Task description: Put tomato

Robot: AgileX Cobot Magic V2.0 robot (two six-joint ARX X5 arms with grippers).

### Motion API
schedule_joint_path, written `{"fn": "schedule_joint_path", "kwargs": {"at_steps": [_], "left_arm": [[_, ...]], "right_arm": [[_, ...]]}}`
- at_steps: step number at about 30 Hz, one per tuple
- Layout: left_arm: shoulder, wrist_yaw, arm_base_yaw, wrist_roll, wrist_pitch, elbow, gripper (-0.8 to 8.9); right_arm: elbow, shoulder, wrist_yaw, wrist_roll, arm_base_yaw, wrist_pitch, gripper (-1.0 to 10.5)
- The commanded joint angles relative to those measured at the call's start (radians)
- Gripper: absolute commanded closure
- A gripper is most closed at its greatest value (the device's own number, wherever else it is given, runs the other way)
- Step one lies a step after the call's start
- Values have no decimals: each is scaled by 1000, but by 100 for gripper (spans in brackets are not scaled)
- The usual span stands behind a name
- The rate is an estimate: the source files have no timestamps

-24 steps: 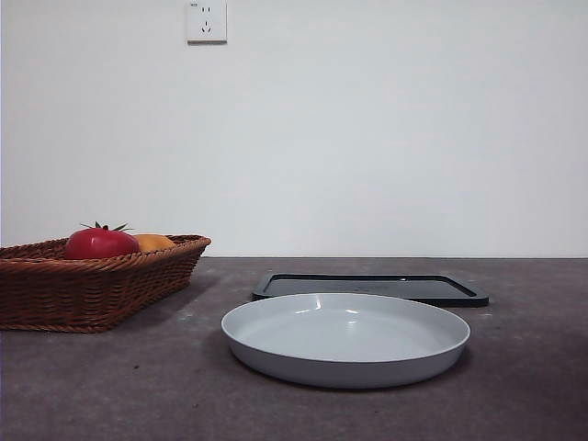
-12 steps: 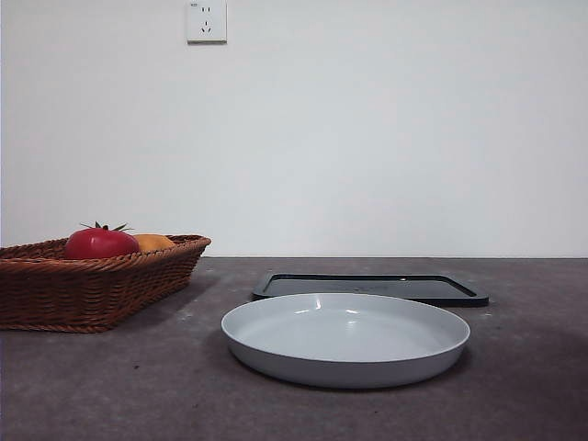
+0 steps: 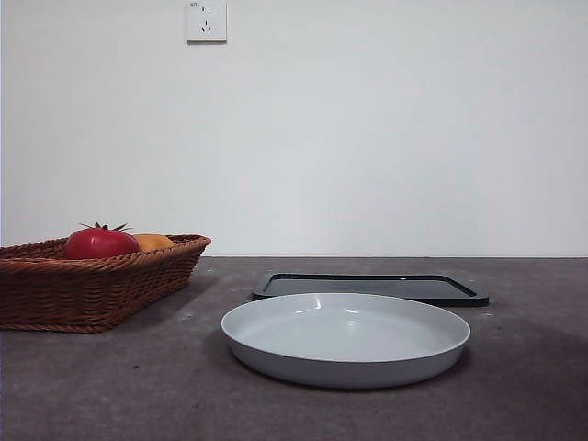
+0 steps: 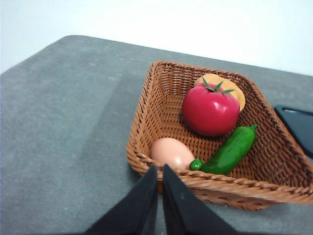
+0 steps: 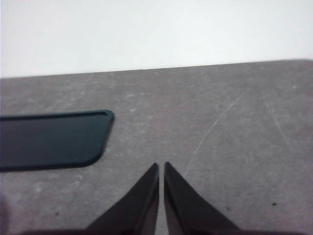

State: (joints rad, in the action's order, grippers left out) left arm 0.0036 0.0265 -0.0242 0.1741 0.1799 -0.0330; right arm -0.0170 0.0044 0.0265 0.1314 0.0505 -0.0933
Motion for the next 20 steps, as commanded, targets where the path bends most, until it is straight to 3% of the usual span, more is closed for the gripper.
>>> {"fn": "schedule_joint_path", "kwargs": {"at_steps": [1,5,7,14,20], "left_arm": [[0,-2,-2,52,-1,-29,798],[10,-1,-2,104,14,-126,798],[29,0,-2,111,42,-192,798],[189,6,-2,103,170,-464,798],[335,98,-2,87,296,-695,798]], "right_arm": [[-43,0,0,130,-2,5,938],[-132,25,0,279,-2,-21,938],[-185,58,4,312,-3,-22,938],[-465,272,13,270,-3,-104,938],[-710,463,136,241,-3,-203,938]]}}
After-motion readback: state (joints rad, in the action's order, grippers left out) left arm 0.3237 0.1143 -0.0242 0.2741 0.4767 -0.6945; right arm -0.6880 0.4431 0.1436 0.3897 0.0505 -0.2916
